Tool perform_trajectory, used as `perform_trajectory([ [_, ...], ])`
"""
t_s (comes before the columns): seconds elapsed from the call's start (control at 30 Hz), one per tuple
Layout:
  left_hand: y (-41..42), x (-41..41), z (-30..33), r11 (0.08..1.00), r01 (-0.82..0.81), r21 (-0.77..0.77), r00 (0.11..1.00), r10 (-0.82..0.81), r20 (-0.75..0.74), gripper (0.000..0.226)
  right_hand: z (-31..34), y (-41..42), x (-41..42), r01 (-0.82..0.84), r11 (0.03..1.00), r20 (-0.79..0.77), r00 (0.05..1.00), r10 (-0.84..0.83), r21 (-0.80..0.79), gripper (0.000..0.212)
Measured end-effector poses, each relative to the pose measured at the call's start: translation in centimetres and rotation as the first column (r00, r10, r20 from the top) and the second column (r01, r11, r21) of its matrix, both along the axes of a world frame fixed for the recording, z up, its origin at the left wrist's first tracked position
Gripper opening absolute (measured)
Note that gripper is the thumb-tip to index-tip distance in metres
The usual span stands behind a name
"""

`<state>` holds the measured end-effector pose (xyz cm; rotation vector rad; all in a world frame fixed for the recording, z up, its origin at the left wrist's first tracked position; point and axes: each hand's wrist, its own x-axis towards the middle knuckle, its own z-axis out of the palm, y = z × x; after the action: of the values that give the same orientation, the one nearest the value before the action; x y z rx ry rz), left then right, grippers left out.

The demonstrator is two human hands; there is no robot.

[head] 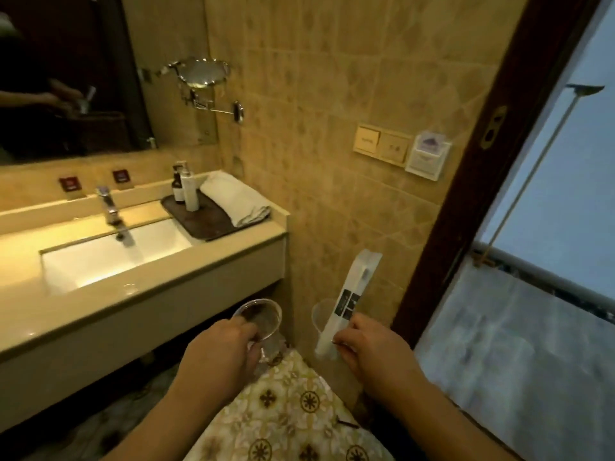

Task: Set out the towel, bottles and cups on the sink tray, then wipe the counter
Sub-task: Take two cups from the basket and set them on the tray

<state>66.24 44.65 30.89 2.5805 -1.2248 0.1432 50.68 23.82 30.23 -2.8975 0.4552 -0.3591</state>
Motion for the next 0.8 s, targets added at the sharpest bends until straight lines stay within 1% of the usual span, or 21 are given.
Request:
perform_trajectory([
  [0.17, 2.9, 5.4, -1.4, 0.980, -0.196, 0.041, 0.978, 0.198, -0.060, 0.021, -3.3, 0.3, 8.7, -0.153, 0.987, -0.011, 0.988, 0.154, 0.053, 0.024],
  [0.33, 3.3, 13.2, -3.3, 0.940, -0.331, 0.078, 0.940, 0.336, -0.056, 0.022, -6.1, -0.9, 18.5, -0.292, 0.942, -0.006, 0.955, 0.297, 0.168, 0.024],
  [0.43, 1.6, 18.6, -4.2, 0.921, -0.382, 0.082, 0.921, 0.386, -0.046, 0.020, -7.0, -3.0, 25.2, -0.339, 0.924, -0.014, 0.938, 0.347, 0.177, 0.023],
  [0.57, -2.3, 25.4, -4.1, 0.895, -0.423, 0.142, 0.900, 0.433, -0.051, 0.019, -6.6, -6.9, 33.1, -0.387, 0.906, -0.019, 0.918, 0.396, 0.172, 0.024],
  [0.67, -5.1, 30.0, -4.1, 0.898, -0.424, 0.116, 0.900, 0.432, -0.054, 0.017, -5.8, -9.5, 38.8, -0.421, 0.900, 0.031, 0.907, 0.420, 0.114, 0.021],
  [0.8, -7.6, 34.7, -4.2, 0.886, -0.459, 0.073, 0.886, 0.462, -0.045, 0.013, -5.3, -11.6, 45.7, -0.439, 0.895, 0.012, 0.898, 0.439, 0.078, 0.020],
])
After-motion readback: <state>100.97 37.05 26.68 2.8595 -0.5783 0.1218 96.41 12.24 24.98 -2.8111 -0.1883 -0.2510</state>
